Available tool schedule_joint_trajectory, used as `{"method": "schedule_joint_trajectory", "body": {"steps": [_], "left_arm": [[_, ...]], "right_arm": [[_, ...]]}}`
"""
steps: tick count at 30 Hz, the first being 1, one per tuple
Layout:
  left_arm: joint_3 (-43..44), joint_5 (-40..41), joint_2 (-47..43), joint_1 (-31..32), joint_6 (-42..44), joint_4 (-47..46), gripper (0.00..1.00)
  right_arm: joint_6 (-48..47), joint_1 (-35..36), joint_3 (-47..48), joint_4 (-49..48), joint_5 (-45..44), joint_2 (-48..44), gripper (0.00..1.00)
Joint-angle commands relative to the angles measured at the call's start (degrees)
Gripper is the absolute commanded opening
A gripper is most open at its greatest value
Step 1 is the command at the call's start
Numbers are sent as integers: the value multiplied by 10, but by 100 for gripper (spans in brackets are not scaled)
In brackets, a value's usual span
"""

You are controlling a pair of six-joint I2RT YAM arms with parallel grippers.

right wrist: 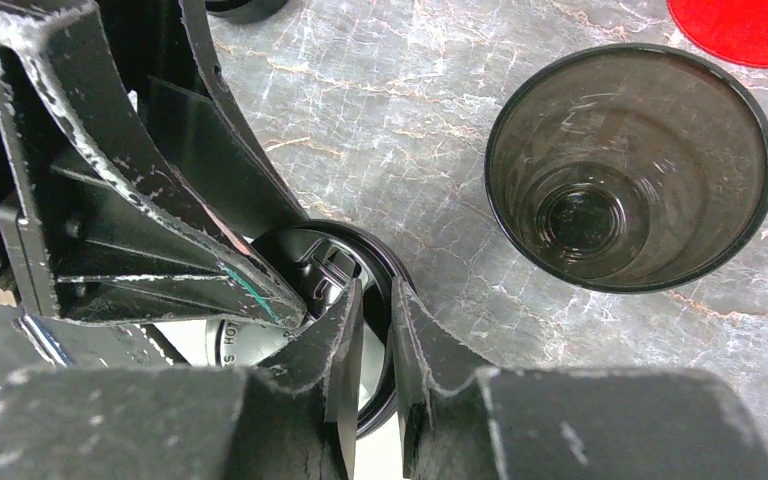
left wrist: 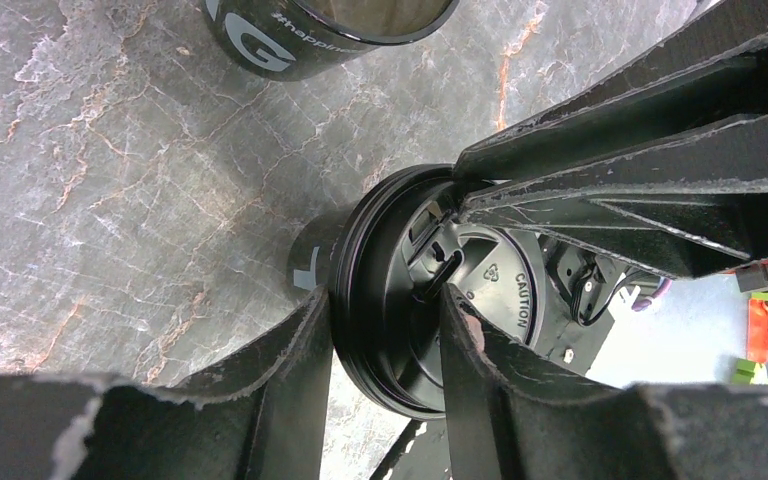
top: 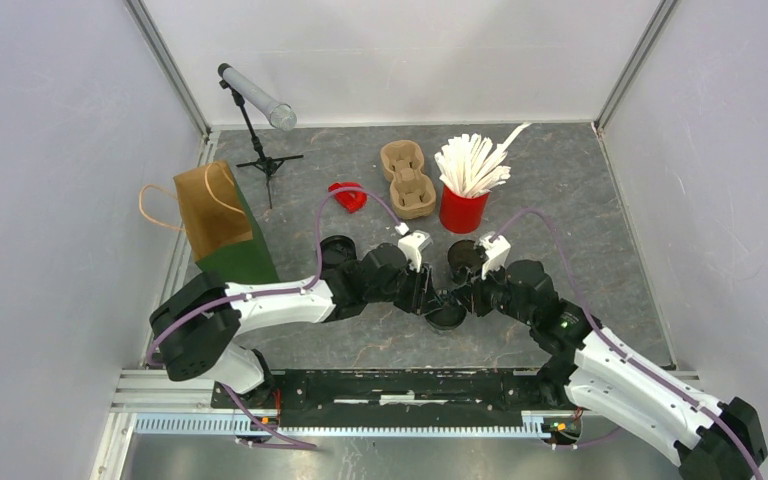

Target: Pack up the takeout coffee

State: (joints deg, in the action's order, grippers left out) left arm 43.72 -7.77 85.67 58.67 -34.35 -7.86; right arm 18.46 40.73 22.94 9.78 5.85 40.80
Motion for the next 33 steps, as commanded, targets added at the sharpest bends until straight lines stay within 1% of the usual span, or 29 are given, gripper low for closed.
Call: {"method": "schedule_joint_trajectory", "body": {"steps": [1,6,10,13,15,18,20,23,26,31,33], "left_arm": [[-56,38,40,7,52,152,47],[-76,46,43,7,16,142,47],[-76,60,60,7,-8,152,47],[-92,68,73,7,-23,135,47],[-107,55,76,7,-33,112,47],[-116,21,65,8,-48,82,47],[-114,8,38,8,-57,81,48],[-99,1,-14,8,-65,89,55],[-58,25,-51,7,-51,145,65],[17,51,-80,1,-20,209,75],[47,57,-84,1,-11,230,79]], "right_arm": [[31,-2,-62,-13,3,-13,22],[76,-2,-147,-23,-1,-31,21],[89,-2,-184,-25,-4,-37,20],[98,-2,-213,-30,-5,-48,20],[111,-1,-226,-39,7,-61,20],[115,-1,-224,-31,-4,-89,20],[101,-2,-199,-24,-5,-105,21],[74,-1,-128,2,-18,-113,26],[49,-1,-64,11,-24,-101,30],[16,-1,15,30,-26,-64,39],[4,-1,36,41,-31,-59,45]]}}
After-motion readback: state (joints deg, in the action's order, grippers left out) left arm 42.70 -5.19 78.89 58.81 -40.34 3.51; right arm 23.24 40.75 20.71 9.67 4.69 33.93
